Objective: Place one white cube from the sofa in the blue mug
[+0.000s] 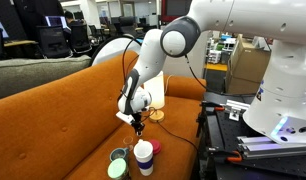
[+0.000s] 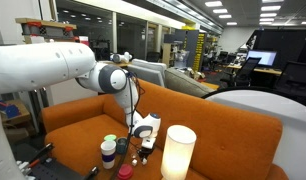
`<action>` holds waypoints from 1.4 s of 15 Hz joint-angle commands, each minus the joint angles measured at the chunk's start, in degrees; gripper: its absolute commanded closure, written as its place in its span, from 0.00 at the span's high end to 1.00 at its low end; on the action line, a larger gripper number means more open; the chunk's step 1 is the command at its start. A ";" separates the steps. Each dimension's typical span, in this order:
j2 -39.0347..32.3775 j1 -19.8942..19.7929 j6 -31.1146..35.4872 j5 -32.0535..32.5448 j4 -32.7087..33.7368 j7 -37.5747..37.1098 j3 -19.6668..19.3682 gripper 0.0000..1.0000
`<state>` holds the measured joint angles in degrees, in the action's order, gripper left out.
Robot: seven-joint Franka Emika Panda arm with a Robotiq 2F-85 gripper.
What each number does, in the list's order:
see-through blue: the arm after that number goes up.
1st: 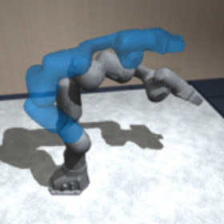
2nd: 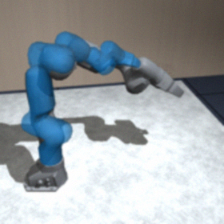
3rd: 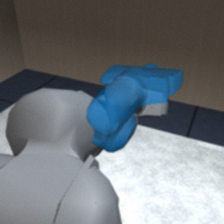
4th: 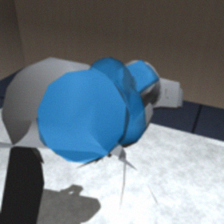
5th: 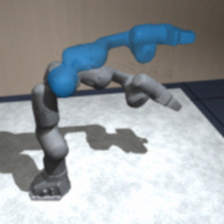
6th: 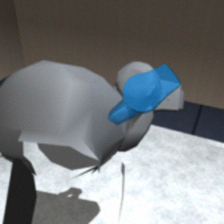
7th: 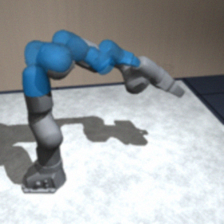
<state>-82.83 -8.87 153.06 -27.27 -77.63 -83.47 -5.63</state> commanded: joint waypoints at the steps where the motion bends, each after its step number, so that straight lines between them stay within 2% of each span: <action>1: 5.99 -0.37 2.88 -0.29 -6.96 3.98 1.30 0.07; 4: 10.70 0.23 5.56 -0.42 -11.80 5.11 1.02 0.07; 11: 17.98 -1.47 13.83 -0.17 -18.02 14.36 6.69 0.07; 21: 18.18 0.06 11.90 0.22 -16.67 25.68 10.28 0.07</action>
<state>-65.32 -8.38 165.87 -27.29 -94.00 -61.86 3.59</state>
